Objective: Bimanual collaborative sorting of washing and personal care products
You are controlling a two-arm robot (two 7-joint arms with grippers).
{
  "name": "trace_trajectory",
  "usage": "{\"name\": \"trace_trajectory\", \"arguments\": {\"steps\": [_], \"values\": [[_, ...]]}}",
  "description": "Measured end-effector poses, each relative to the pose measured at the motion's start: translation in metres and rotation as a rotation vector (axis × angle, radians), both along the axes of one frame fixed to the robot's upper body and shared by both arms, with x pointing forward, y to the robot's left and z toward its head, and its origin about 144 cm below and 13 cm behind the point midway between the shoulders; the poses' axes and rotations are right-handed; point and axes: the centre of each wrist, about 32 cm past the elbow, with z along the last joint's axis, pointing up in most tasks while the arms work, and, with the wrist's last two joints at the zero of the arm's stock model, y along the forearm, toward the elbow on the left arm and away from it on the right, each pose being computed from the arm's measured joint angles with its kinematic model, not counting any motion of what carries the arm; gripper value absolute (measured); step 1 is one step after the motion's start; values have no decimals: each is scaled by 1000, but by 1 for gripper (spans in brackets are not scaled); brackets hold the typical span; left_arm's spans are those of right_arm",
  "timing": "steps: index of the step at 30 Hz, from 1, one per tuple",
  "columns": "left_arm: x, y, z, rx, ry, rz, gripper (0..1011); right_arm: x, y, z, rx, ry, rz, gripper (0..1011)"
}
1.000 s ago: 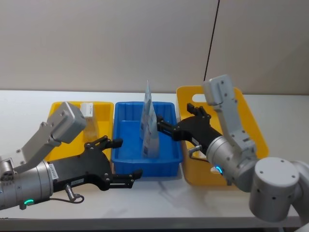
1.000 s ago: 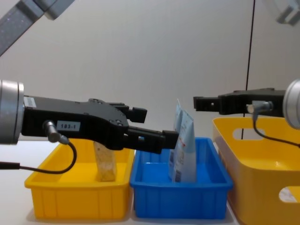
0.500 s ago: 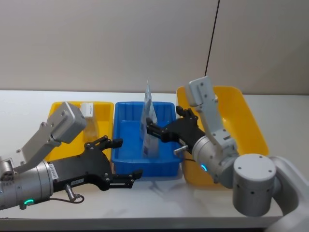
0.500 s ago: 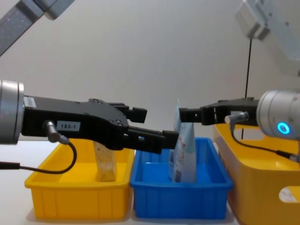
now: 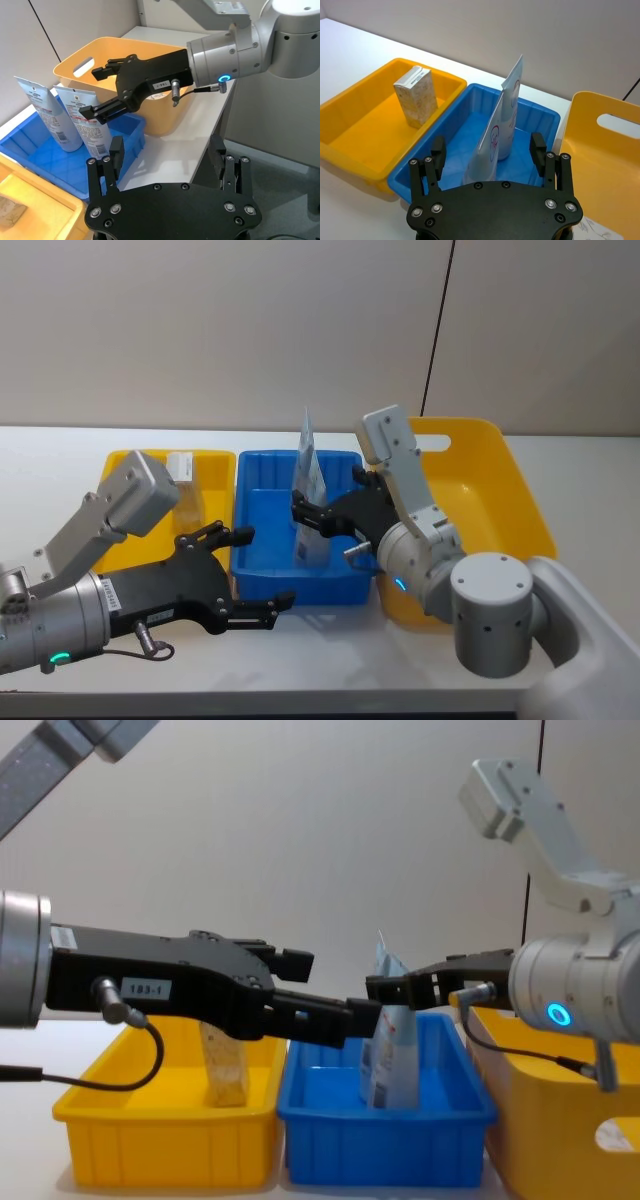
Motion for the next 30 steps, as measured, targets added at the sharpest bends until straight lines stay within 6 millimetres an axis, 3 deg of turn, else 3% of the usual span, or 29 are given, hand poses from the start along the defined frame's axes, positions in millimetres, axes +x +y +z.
{"name": "trace_trajectory", "arguments": {"steps": [24, 30], "values": [[0, 0, 0, 0, 0, 0, 1001, 19, 13, -6, -29, 24, -33, 1002], [0, 0, 0, 0, 0, 0, 1002, 20, 14, -7, -31, 32, -37, 883]]}}
